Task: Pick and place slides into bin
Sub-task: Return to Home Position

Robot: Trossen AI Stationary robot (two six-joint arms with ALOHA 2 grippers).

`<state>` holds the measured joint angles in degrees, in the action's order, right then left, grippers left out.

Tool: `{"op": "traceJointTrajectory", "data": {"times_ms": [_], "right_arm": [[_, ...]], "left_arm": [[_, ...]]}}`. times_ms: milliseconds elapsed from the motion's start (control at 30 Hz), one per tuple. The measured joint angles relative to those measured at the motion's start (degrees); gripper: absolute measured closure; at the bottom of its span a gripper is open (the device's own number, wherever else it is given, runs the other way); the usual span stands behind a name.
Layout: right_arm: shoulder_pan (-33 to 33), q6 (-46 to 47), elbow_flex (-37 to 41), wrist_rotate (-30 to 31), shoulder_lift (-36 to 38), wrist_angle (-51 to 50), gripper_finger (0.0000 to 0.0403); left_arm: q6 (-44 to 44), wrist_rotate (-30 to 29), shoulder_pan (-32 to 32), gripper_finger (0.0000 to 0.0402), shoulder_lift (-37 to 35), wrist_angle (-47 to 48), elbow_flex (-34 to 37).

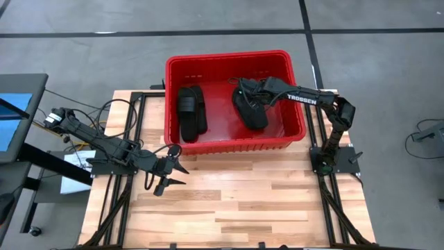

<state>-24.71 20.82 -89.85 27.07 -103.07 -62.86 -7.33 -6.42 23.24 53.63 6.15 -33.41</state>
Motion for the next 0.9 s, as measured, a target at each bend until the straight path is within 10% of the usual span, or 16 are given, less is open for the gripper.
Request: {"op": "traceJointTrajectory", "data": {"times_ms": [900], "right_arm": [[1.1,-1.4,-3.8,0.0,0.0,-4.2,0.0227]], "left_arm": [[-1.0,0.0,0.0,0.0223,0.0,0.0,0.0]]}}
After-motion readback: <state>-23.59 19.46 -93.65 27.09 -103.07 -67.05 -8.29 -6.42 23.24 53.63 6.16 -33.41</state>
